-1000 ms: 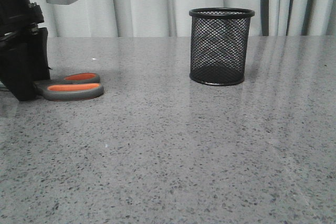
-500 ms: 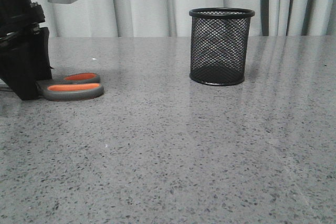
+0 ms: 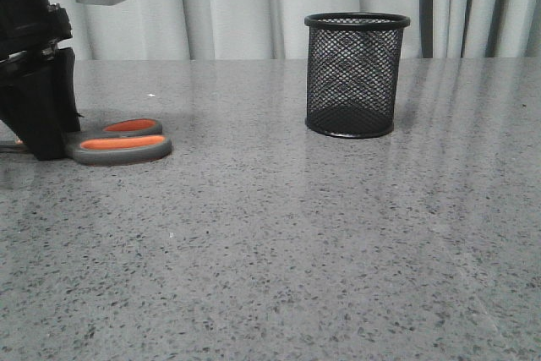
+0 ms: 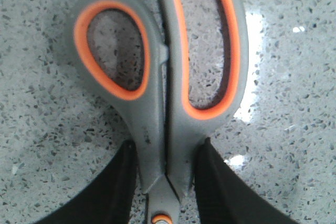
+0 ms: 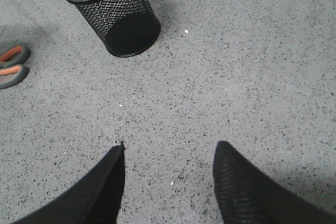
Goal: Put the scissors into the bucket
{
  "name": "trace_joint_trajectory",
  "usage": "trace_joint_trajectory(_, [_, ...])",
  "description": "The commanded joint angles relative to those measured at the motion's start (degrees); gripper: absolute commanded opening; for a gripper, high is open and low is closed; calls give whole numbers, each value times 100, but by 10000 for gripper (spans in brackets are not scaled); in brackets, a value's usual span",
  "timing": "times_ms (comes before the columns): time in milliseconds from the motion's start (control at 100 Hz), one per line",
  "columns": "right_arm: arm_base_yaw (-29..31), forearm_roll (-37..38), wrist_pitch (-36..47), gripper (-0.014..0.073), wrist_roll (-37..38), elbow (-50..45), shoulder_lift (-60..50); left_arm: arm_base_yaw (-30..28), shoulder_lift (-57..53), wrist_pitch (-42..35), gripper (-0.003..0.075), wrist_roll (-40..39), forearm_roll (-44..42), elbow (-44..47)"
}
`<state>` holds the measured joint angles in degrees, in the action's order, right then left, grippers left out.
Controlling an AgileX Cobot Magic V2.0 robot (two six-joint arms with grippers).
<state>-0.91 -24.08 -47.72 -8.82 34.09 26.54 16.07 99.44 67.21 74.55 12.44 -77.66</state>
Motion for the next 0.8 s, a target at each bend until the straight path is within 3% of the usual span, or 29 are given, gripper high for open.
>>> trace_joint_trajectory(0, [25, -90, 317, 343, -38, 162, 75, 51, -202, 152, -16, -218, 228, -141])
trace_joint_trajectory(200, [25, -90, 225, 343, -38, 162, 75, 51, -373, 436, -21, -522, 134, -150])
trace_joint_trajectory(520, [25, -149, 211, 343, -38, 162, 75, 125, -1587, 465, -21, -897, -113, -645])
trace_joint_trajectory(670, [25, -1018, 413, 343, -52, 162, 75, 484, -2169, 465, -21, -1349, -284, -1077])
trace_joint_trajectory(790, [25, -2064, 612, 343, -584, 162, 75, 991, -2499, 465, -21, -1922, -612, -1355])
